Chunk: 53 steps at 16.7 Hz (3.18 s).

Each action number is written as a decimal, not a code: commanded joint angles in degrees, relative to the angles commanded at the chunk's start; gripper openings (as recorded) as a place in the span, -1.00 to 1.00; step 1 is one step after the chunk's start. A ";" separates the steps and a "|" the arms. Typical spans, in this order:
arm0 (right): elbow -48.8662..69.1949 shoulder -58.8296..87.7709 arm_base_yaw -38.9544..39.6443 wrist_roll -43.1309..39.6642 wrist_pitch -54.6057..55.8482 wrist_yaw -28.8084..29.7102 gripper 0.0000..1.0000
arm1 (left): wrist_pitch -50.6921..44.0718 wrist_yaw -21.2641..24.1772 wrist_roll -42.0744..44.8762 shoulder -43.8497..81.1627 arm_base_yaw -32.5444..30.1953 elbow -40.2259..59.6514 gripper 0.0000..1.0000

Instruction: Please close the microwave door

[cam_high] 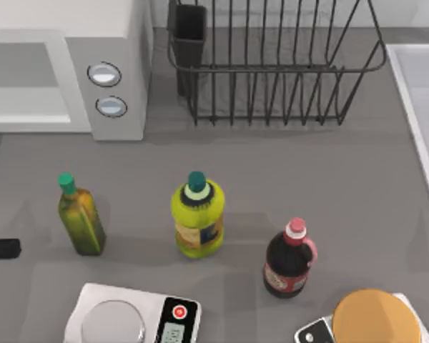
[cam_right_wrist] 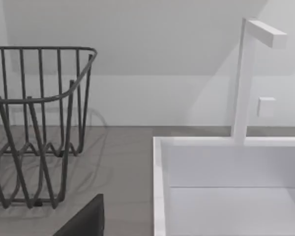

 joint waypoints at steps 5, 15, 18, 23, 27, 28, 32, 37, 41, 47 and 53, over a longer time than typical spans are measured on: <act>0.00 0.00 0.00 0.00 0.00 0.00 1.00 | -0.14 -0.99 0.01 1.19 -0.68 1.39 -1.00; 0.00 0.00 0.00 0.00 0.00 0.00 1.00 | -1.65 -9.45 0.00 2.34 -9.14 4.22 -1.00; 0.00 0.00 0.00 0.00 0.00 0.00 1.00 | -0.46 -5.51 0.03 5.39 -5.23 5.99 -1.00; 0.00 0.00 0.00 0.00 0.00 0.00 1.00 | 0.52 0.60 0.07 9.03 0.87 8.60 -1.00; 0.00 0.00 0.00 0.00 0.00 0.00 1.00 | -0.19 0.89 0.80 9.49 1.39 9.09 -1.00; 0.00 0.00 0.00 0.00 0.00 0.00 1.00 | -1.36 1.71 2.01 10.71 2.63 10.31 -1.00; 0.00 0.00 0.00 0.00 0.00 0.00 1.00 | -10.50 8.10 11.96 21.52 13.53 21.06 -1.00; 0.00 0.00 0.00 0.00 0.00 0.00 1.00 | -28.77 19.79 29.26 43.73 35.44 43.59 -1.00; 0.00 0.00 0.00 0.00 0.00 0.00 1.00 | -45.03 29.30 41.31 62.14 51.45 62.53 -1.00; 0.00 0.00 0.00 0.00 0.00 0.00 1.00 | -63.44 39.34 51.37 80.09 61.77 81.41 -1.00; 0.00 0.00 0.00 0.00 0.00 0.00 1.00 | -66.33 40.91 52.80 82.62 62.67 84.07 -1.00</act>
